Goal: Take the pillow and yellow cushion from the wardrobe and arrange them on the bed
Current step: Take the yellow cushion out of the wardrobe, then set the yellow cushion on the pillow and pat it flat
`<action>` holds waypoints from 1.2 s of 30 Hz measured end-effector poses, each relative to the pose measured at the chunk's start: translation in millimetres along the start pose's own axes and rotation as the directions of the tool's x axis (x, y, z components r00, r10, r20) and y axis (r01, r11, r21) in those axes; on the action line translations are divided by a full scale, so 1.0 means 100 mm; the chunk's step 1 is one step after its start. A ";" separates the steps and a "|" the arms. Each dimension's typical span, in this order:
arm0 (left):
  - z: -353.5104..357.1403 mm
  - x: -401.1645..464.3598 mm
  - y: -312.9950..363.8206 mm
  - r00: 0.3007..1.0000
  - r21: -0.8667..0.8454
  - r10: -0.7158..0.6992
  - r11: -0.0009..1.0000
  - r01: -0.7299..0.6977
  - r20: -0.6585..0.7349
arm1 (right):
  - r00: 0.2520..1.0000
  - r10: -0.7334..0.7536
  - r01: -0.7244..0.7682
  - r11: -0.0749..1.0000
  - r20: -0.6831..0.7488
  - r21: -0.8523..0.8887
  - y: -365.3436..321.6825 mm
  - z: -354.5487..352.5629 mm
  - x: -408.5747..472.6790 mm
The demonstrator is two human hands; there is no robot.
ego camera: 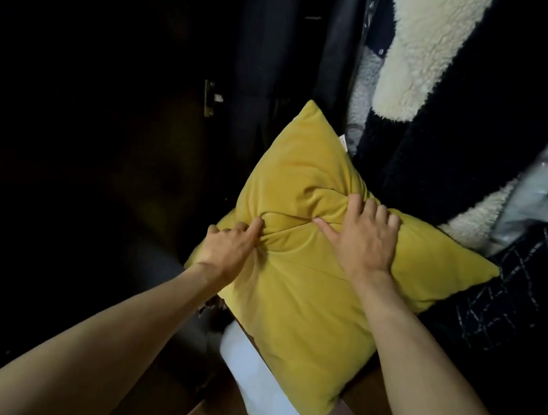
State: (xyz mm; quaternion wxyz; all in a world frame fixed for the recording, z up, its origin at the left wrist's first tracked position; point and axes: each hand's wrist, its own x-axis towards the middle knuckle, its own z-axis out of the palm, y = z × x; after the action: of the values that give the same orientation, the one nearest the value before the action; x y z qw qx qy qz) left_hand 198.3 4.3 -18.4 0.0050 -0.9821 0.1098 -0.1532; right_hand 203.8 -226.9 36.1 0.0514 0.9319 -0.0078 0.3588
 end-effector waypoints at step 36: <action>-2.10 -4.74 -3.25 0.801 -0.119 -0.473 0.878 0.464 -0.367 | 0.642 -0.577 0.767 0.494 -0.505 0.410 -4.90 -3.15 -0.97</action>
State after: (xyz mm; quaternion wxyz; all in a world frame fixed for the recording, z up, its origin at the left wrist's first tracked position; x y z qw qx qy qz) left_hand -236.1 429.1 53.5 -0.0658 -0.9290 -0.1355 -0.3381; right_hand -53.8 290.2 159.4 -0.1038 0.7573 0.4810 0.4294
